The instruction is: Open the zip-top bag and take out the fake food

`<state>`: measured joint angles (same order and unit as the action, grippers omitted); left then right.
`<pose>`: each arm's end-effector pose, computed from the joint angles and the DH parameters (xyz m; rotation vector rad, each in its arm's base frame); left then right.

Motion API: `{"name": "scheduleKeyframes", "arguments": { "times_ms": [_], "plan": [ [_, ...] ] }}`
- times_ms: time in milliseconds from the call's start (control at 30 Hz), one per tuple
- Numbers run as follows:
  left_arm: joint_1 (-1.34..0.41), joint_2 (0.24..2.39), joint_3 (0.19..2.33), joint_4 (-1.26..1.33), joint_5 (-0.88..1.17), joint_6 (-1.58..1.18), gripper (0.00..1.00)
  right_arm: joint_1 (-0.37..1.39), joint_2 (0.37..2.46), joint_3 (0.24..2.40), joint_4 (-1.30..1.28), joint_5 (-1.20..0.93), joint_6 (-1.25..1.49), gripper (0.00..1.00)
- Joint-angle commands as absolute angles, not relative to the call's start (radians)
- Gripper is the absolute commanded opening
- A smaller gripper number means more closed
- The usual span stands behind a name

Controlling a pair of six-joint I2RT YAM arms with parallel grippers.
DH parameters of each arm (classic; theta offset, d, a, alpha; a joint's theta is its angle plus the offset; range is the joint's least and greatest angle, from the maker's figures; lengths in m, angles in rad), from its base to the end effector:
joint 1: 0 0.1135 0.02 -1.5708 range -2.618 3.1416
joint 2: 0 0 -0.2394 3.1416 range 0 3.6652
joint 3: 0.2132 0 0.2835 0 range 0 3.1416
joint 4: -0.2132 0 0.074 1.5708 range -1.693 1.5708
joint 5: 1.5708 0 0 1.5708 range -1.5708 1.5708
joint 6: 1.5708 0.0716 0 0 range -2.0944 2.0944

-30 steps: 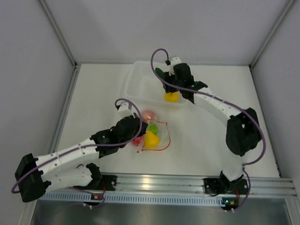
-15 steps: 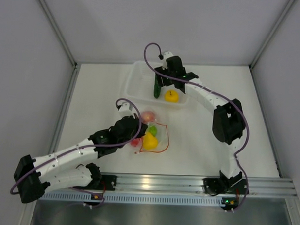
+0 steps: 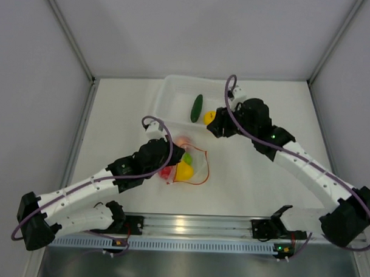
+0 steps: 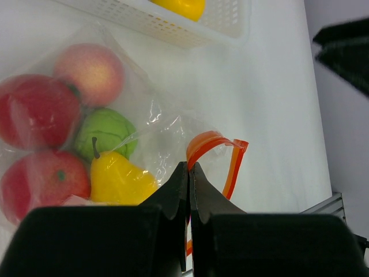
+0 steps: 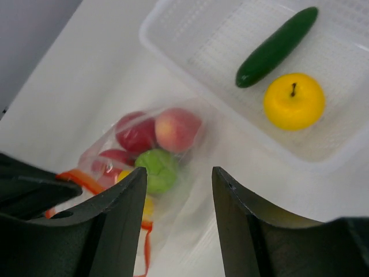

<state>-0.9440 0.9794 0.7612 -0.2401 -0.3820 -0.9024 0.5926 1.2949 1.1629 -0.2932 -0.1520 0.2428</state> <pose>0.1952 -0.2241 0.2487 -0.2057 2.0744 -0.7849 0.3002 0.2152 0.3071 -0.4570 2.0063 0.6807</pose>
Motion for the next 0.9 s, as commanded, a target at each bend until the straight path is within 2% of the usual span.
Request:
{"name": "scheduleKeyframes", "arguments": {
  "times_ms": [0, 133, 333, 467, 633, 867],
  "plan": [
    [-0.942, 0.956, 0.802, -0.219, -0.388, -0.933, 0.00, 0.669, 1.155, 1.008, -0.183, -0.225, 0.346, 0.50],
    [-0.942, 0.953, 0.802, -0.218, -0.406, -0.969, 0.00, 0.764, 1.057, 0.899, -0.111, -0.213, 0.416, 0.50],
    [-0.942, 0.959, 0.804, -0.207, -0.433, -0.994, 0.00, 0.957, 1.015, 0.741, 0.064, -0.025, 0.552, 0.47],
    [-0.940, 0.968, 0.785, -0.201, -0.445, -1.009, 0.00, 1.078, 1.075, 0.675, 0.179, 0.240, 0.638, 0.47],
    [-0.940, 0.974, 0.753, -0.179, -0.440, -1.035, 0.00, 1.135, 1.189, 0.663, 0.267, 0.360, 0.704, 0.50],
    [-0.943, 0.988, 0.741, -0.172, -0.430, -1.040, 0.00, 1.140, 1.379, 0.707, 0.310, 0.436, 0.707, 0.63]
  ]
}}
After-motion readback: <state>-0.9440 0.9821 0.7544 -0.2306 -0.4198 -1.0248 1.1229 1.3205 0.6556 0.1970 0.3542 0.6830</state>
